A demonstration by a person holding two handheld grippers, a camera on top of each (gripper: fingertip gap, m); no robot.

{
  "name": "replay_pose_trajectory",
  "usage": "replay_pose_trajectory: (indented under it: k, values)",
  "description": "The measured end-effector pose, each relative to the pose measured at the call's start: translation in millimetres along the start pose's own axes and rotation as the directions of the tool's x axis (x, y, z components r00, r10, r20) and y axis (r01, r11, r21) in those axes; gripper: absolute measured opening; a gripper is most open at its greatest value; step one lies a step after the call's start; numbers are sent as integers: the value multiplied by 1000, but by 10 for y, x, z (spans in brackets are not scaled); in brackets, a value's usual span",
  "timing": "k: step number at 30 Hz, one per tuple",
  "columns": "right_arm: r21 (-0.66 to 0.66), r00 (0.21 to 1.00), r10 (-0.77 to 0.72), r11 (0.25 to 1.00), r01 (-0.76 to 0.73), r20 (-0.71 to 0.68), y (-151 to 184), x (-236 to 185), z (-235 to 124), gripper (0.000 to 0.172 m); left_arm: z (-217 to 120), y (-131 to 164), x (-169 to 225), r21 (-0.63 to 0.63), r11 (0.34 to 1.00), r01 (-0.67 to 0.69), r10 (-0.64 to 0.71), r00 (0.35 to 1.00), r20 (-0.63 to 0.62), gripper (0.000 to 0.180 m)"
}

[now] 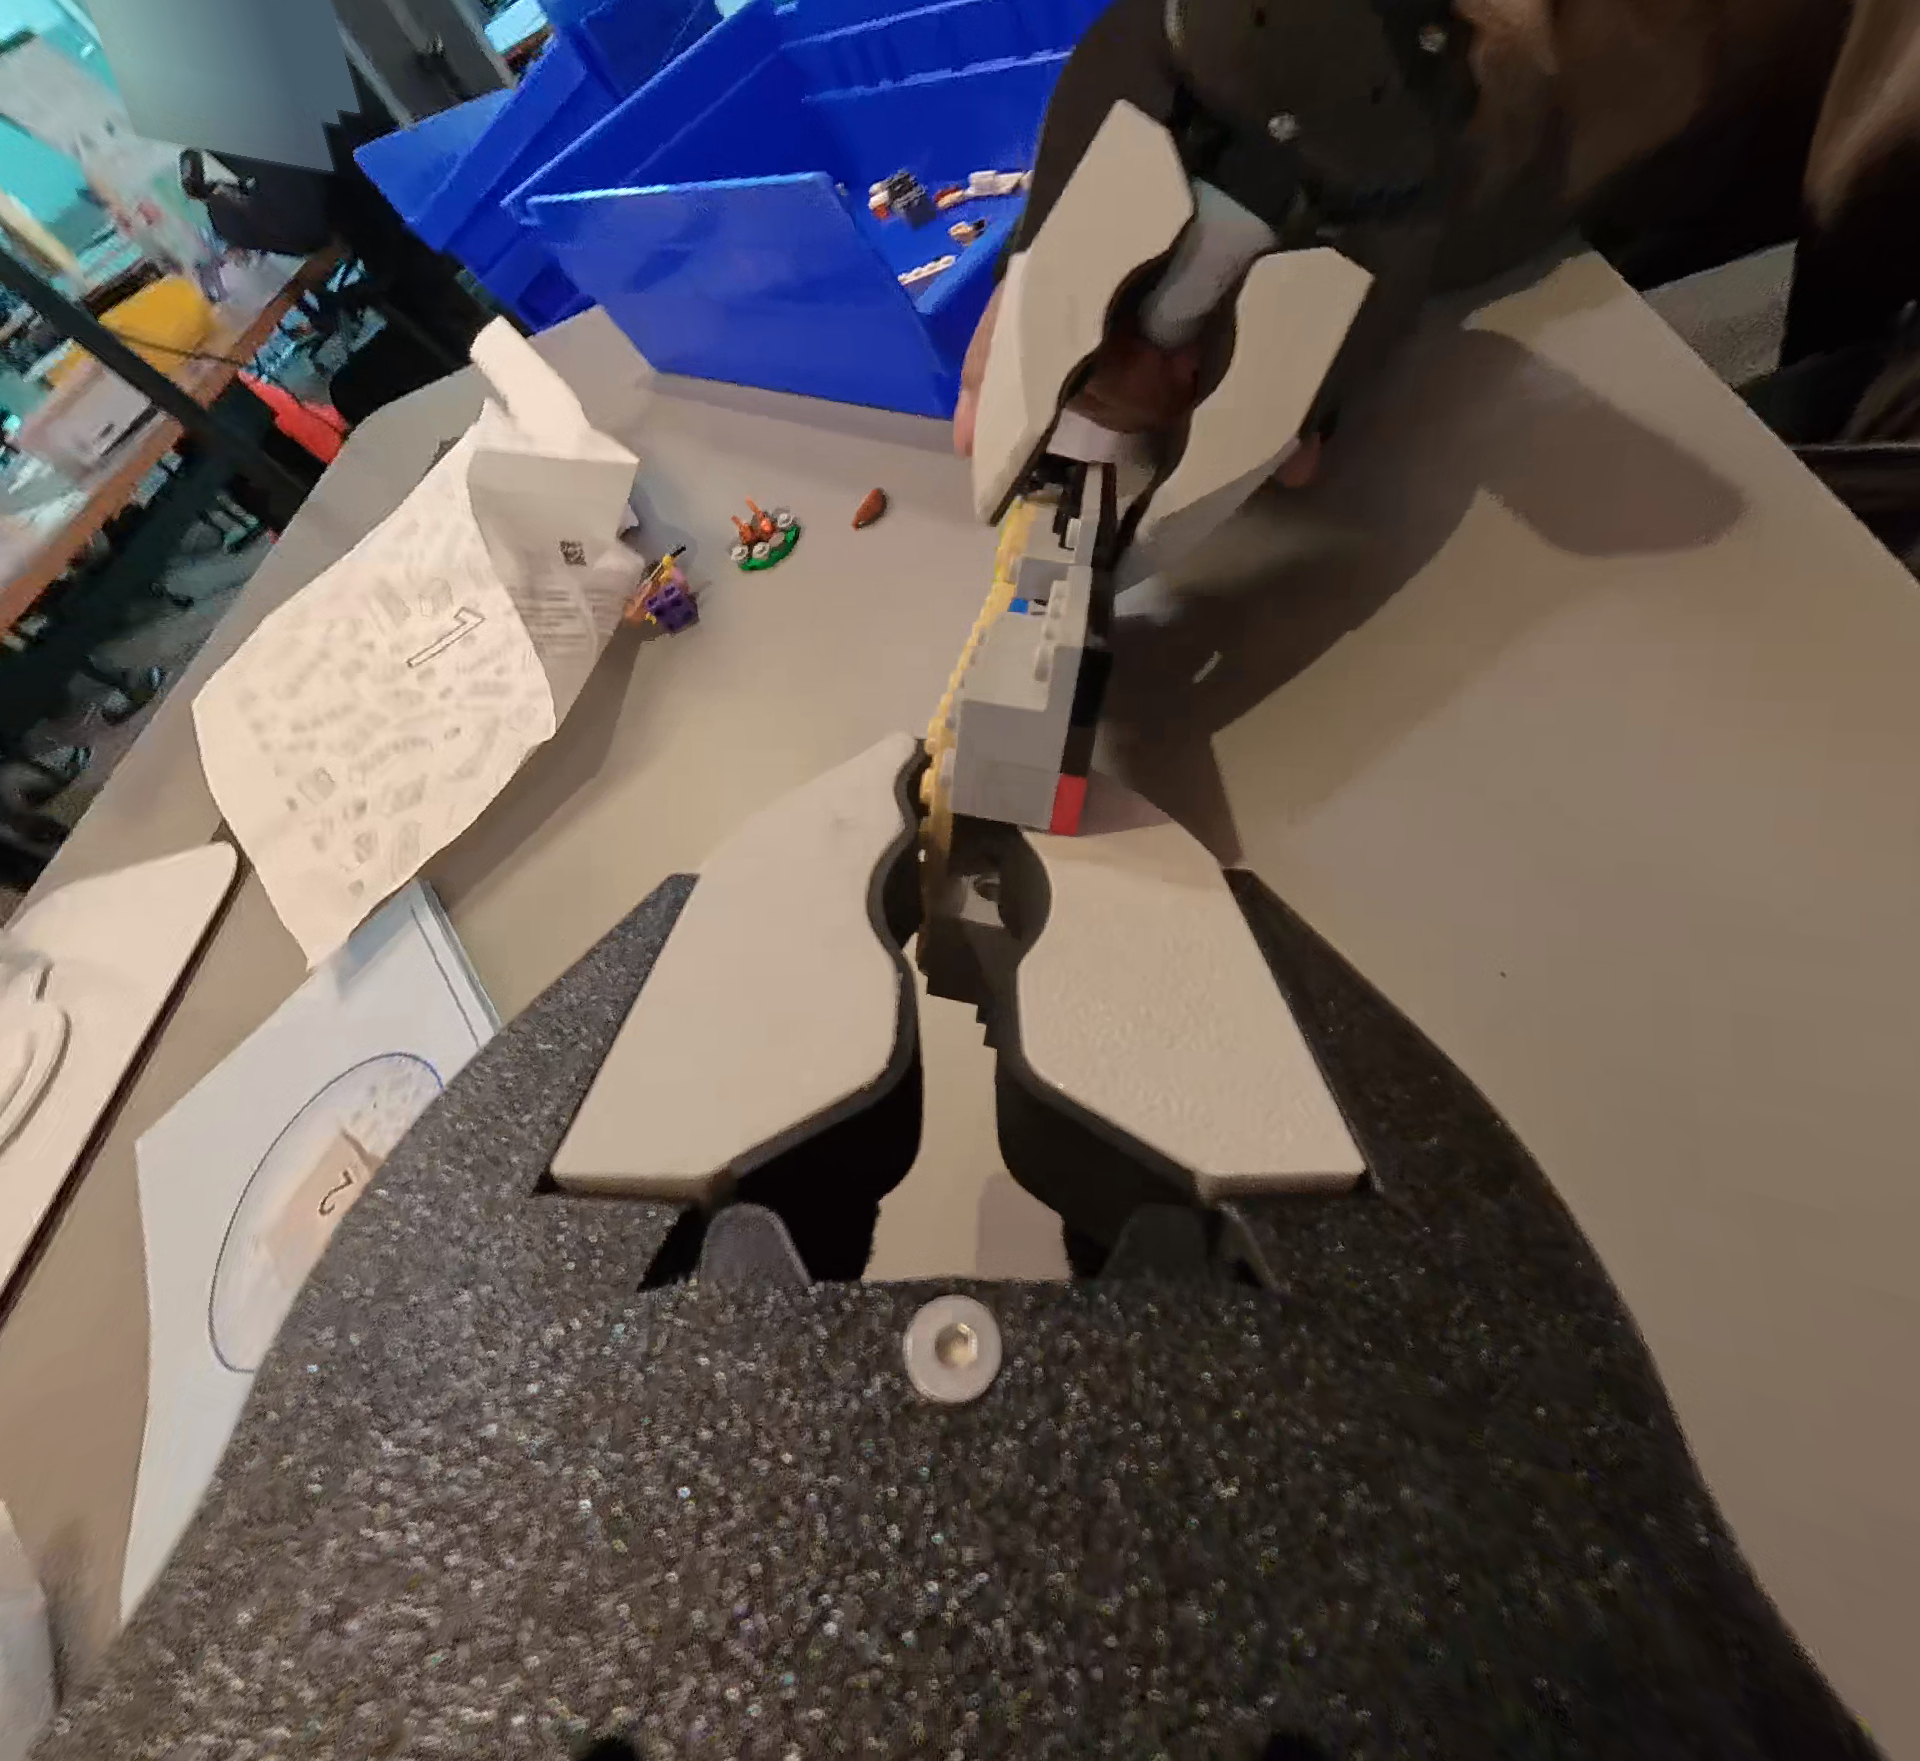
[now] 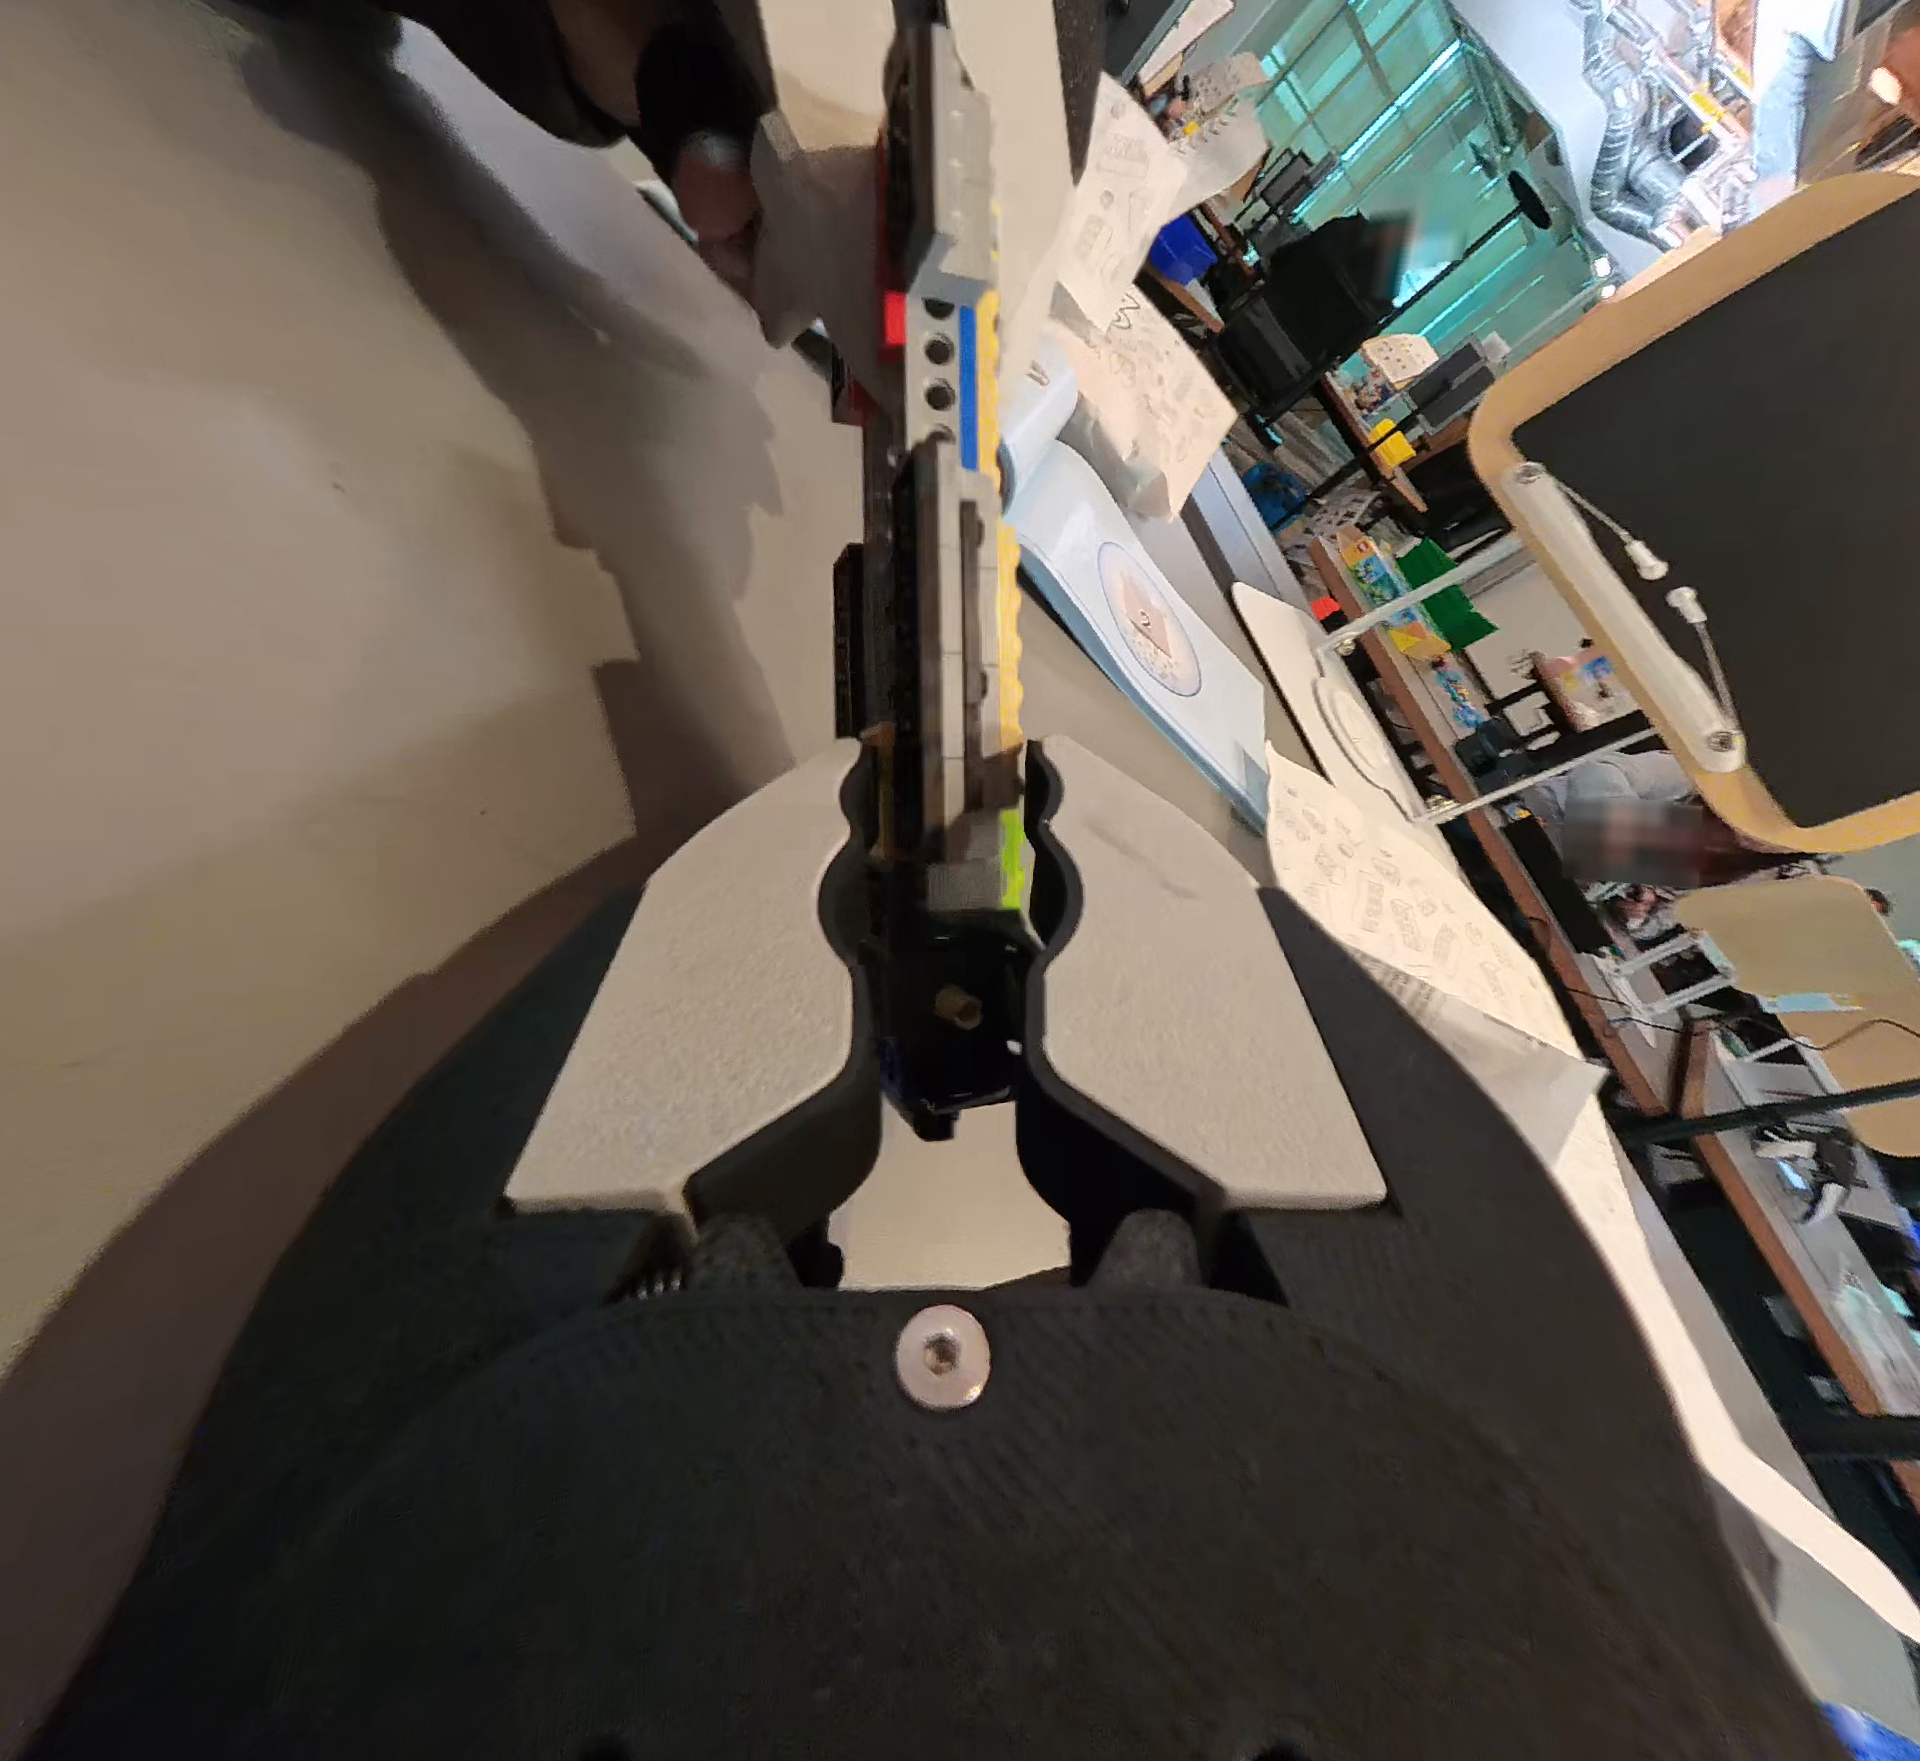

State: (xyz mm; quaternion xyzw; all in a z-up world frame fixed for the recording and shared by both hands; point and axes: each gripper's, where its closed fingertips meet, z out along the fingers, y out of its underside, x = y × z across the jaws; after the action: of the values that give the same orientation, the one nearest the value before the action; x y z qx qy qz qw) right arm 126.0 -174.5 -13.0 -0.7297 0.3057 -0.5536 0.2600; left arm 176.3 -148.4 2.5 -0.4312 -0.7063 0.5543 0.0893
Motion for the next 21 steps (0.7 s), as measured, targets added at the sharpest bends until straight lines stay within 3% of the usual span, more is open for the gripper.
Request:
replay_pose_trajectory:
  k: [7,15,21]
  values:
    - [70,995,-25,997,32,-98,-233,102,22,29,27,-12,-79,-82,992,-94,104,988,118,8]
    - [137,970,-141,976,170,-200,-759,-54,241,33,94,-86,-32,-189,950,-249,286,937,201,8]
    - [115,950,-186,969,220,-249,-810,-46,284,18,85,-92,-37,-204,934,-292,334,917,217,8]
